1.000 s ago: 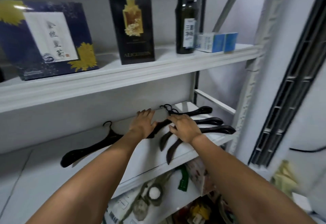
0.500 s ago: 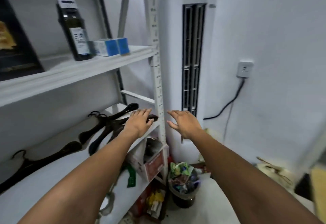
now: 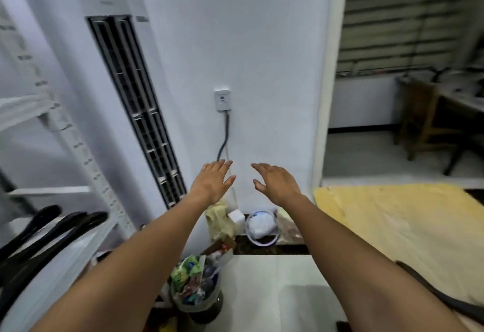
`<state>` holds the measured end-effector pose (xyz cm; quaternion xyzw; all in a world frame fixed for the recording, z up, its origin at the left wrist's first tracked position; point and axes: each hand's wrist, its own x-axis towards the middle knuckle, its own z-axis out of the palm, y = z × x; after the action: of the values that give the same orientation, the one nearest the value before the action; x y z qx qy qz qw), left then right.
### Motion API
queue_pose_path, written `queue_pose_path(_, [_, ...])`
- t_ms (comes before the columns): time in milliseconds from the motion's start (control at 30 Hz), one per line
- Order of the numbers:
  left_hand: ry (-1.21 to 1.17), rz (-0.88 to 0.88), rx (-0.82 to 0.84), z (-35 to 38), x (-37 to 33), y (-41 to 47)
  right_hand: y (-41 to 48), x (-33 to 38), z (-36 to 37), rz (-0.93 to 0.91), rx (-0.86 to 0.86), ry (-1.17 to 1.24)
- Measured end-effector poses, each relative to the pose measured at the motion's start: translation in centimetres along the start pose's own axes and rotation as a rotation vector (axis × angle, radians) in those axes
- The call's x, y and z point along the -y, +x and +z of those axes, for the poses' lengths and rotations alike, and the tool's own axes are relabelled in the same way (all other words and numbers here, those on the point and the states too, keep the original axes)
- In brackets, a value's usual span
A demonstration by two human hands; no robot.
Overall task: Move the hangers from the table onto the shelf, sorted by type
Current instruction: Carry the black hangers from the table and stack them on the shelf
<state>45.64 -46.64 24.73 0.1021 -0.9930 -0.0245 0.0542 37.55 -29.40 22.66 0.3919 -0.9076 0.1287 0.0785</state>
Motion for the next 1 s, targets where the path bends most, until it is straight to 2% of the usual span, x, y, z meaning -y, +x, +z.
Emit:
queue_pose_path(400, [-0.085, 0.531, 0.1, 5.9, -17.8, 8.7, -11.7, -14.9, -1.4, 0.566, 0.039, -0.138])
queue_pose_path(567, [-0.113, 0.701, 0.175, 8.9, -23.7, 8.7, -17.4, -17.0, -1.2, 0.761, 0.045, -0.176])
queue_pose_path(1000, [-0.06, 1.0, 0.369, 15.0, -35.0, 5.4, -31.2, -18.1, -0.2, 1.162, 0.045, -0.167])
